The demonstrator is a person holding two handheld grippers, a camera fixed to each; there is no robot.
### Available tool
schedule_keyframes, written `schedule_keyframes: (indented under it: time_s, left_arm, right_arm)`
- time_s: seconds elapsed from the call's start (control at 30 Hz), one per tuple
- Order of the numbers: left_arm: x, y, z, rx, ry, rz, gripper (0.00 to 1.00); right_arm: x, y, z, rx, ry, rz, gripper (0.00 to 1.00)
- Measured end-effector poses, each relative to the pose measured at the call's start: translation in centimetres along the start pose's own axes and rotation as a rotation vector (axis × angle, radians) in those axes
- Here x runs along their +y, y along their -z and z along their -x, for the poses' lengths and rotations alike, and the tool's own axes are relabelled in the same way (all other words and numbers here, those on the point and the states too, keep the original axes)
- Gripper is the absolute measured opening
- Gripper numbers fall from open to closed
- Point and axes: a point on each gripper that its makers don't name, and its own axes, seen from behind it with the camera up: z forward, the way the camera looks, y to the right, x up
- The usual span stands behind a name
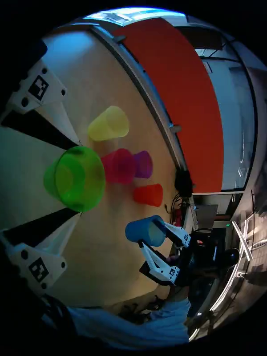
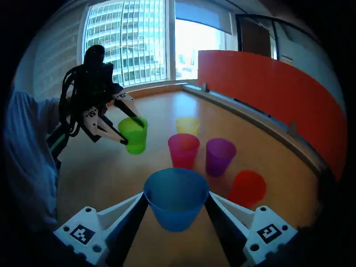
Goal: Pour water
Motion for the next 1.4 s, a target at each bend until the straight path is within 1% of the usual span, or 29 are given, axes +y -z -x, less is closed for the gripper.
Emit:
schedule_keyframes:
  time_s: [0.33, 0.5, 0.8, 1.27, 1.33, 1.4]
  left_arm:
    - [-0.1, -1.4, 1.4, -0.035, -0.01, 0.009, 0.86]
    - [-0.1, -2.0, 1.5, -0.041, -0.017, 0.011, 0.86]
    - [-0.1, -2.9, 2.3, -0.043, -0.005, 0.013, 0.86]
    - [-0.2, -2.5, 2.9, -0.045, 0.01, 0.011, 0.88]
    - [-0.1, -2.4, 3.0, -0.048, 0.007, 0.011, 0.89]
    - [-0.1, -2.4, 3.1, -0.052, -0.001, 0.013, 0.94]
  right_arm:
    - [0.1, -0.9, 1.4, -0.025, 0.0, -0.002, 0.91]
    - [0.1, -1.4, 1.9, -0.035, 0.006, -0.002, 0.91]
    - [0.3, -2.0, 2.5, -0.042, 0.005, 0.0, 0.91]
    - [0.2, -2.6, 3.3, -0.06, 0.025, 0.009, 0.91]
    - [0.2, -2.7, 3.4, -0.061, 0.027, 0.011, 0.91]
    - [0.3, -2.8, 3.5, -0.063, 0.029, 0.013, 0.91]
